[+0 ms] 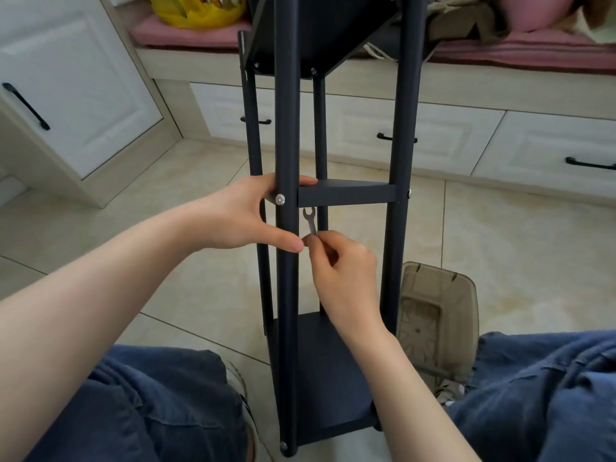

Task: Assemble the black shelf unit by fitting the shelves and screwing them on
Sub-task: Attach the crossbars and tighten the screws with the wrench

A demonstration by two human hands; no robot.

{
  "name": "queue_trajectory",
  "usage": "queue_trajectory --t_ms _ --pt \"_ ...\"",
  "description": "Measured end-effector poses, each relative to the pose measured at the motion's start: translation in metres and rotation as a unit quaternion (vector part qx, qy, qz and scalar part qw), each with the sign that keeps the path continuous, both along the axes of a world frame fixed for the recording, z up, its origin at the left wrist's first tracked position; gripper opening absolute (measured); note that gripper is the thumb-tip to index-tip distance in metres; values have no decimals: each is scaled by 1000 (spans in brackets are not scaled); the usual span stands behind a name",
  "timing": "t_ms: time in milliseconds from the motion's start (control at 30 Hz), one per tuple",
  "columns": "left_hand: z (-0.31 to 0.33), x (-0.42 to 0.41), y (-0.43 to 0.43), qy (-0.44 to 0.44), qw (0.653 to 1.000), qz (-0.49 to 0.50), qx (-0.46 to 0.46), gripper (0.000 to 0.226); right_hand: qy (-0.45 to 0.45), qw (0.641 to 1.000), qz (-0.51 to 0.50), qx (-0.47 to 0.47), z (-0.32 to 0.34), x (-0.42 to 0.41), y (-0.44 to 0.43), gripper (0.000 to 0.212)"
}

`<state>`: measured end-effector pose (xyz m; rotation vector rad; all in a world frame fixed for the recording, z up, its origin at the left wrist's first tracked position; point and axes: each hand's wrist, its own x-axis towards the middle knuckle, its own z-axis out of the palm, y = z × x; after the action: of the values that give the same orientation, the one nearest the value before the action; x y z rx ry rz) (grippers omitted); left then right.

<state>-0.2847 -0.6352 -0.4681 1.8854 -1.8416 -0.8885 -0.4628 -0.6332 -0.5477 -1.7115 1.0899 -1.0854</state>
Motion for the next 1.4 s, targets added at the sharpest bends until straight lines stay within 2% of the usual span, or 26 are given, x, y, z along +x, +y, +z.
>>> queue_trajectory --t_ms 367,1167,1400 --pt "5 3 6 5 1000 1 22 88 0 1000 -7 -16 6 7 3 18" --pt "5 8 6 40 999 -15 18 77 9 999 -27 -23 11 12 3 19" --pt "1 7 3 50 999 -16 6 78 -3 999 -16 -39 13 15 -7 27"
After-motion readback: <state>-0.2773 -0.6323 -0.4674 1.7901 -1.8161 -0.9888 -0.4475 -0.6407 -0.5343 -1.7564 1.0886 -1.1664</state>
